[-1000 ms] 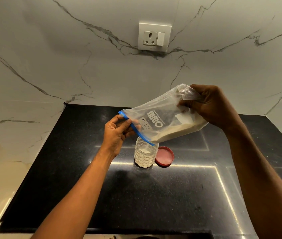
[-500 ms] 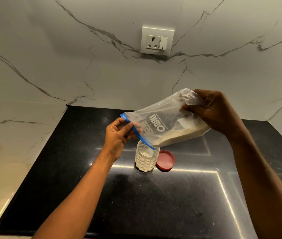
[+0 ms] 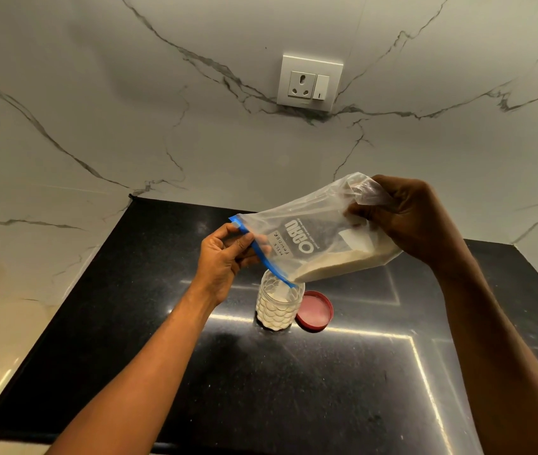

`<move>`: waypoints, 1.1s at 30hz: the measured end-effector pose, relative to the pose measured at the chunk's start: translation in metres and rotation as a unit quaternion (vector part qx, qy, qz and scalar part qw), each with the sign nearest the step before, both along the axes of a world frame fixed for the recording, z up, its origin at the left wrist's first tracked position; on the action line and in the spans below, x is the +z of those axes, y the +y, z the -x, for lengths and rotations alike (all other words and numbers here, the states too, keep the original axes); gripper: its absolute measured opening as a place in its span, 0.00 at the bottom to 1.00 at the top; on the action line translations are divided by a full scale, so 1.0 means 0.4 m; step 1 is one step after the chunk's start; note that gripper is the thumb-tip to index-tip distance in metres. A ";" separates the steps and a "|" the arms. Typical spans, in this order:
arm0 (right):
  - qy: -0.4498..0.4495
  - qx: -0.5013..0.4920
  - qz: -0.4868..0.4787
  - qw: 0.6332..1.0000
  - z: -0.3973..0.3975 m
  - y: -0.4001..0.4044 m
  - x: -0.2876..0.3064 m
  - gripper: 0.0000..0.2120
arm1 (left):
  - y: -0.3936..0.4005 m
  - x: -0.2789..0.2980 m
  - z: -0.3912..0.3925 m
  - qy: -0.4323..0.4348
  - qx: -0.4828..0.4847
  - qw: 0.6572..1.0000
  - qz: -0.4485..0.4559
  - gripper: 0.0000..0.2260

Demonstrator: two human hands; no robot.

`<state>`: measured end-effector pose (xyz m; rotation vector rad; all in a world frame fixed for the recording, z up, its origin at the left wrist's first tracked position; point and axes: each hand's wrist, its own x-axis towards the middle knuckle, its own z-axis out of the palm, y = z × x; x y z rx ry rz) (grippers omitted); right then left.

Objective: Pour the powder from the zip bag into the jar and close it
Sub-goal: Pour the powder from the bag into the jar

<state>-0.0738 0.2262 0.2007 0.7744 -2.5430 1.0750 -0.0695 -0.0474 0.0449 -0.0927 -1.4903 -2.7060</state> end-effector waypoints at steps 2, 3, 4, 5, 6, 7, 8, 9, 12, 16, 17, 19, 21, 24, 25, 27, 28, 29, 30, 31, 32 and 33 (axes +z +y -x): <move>-0.001 -0.001 -0.004 1.000 -0.001 -0.001 0.001 0.11 | 0.000 0.001 -0.001 -0.002 -0.001 1.000 0.001 0.11; 0.000 -0.001 -0.003 1.000 0.000 -0.001 0.000 0.12 | 0.001 0.001 -0.001 -0.001 -0.002 1.000 0.001 0.11; 0.000 -0.001 -0.002 1.000 0.000 -0.001 0.001 0.12 | 0.001 0.002 -0.002 0.001 -0.003 1.000 0.000 0.11; -0.001 -0.001 -0.001 1.000 0.000 -0.002 0.001 0.11 | 0.002 0.004 -0.003 0.002 -0.004 1.000 -0.001 0.11; -0.001 -0.002 0.000 1.000 0.000 -0.002 0.002 0.11 | 0.002 0.005 -0.004 0.003 -0.005 1.000 -0.002 0.11; -0.001 -0.002 0.000 1.000 -0.001 -0.002 0.003 0.10 | 0.003 0.007 -0.005 0.004 -0.007 1.000 -0.004 0.11; 0.002 -0.002 0.000 1.000 0.000 -0.002 0.003 0.09 | 0.004 0.009 -0.005 0.004 -0.008 1.000 -0.005 0.11; 0.003 -0.002 -0.002 1.000 0.000 -0.002 0.004 0.09 | 0.004 0.010 -0.006 0.004 -0.008 1.000 -0.006 0.11; 0.002 -0.001 -0.012 1.000 0.002 -0.001 0.005 0.09 | 0.003 0.010 -0.008 0.005 -0.008 1.000 -0.006 0.11; 0.002 -0.003 -0.015 1.000 0.004 -0.003 0.006 0.11 | 0.001 0.011 -0.008 0.004 -0.007 1.000 -0.008 0.11; 0.002 -0.003 -0.017 1.000 0.004 -0.003 0.007 0.12 | 0.001 0.011 -0.007 0.003 -0.006 1.000 -0.007 0.11; 0.005 -0.003 -0.017 1.000 0.003 -0.006 0.011 0.11 | 0.001 0.012 -0.007 0.002 -0.005 1.000 -0.008 0.10; 0.007 -0.003 -0.019 1.000 0.003 -0.007 0.015 0.11 | 0.001 0.012 -0.005 0.002 -0.005 1.000 -0.009 0.10; 0.010 -0.005 -0.031 0.999 0.002 -0.008 0.018 0.11 | 0.002 0.013 -0.003 0.003 -0.005 1.000 -0.008 0.11; 0.011 -0.006 -0.032 0.999 0.003 -0.009 0.019 0.11 | 0.003 0.012 -0.002 0.003 -0.006 1.000 -0.007 0.11; 0.011 -0.005 -0.034 0.999 0.004 -0.009 0.020 0.11 | 0.004 0.009 0.000 0.002 -0.005 1.000 -0.005 0.11; 0.010 -0.003 -0.036 0.999 0.004 -0.009 0.020 0.11 | 0.005 0.008 0.001 0.002 -0.004 1.000 -0.004 0.11; 0.010 -0.002 -0.038 0.999 0.005 -0.009 0.020 0.11 | 0.006 0.008 0.002 0.002 -0.004 1.000 -0.004 0.11; 0.012 -0.001 -0.038 0.999 0.006 -0.008 0.021 0.11 | 0.006 0.008 0.003 0.002 -0.004 1.000 -0.004 0.11; 0.013 0.000 -0.038 0.999 0.007 -0.006 0.020 0.11 | 0.006 0.007 0.004 0.001 -0.005 1.000 -0.005 0.11; 0.015 0.000 -0.039 0.999 0.008 -0.005 0.020 0.11 | 0.007 0.006 0.004 0.001 -0.005 1.000 -0.005 0.11; 0.016 0.001 -0.040 0.999 0.009 -0.004 0.021 0.11 | 0.007 0.006 0.005 0.001 -0.005 1.000 -0.004 0.11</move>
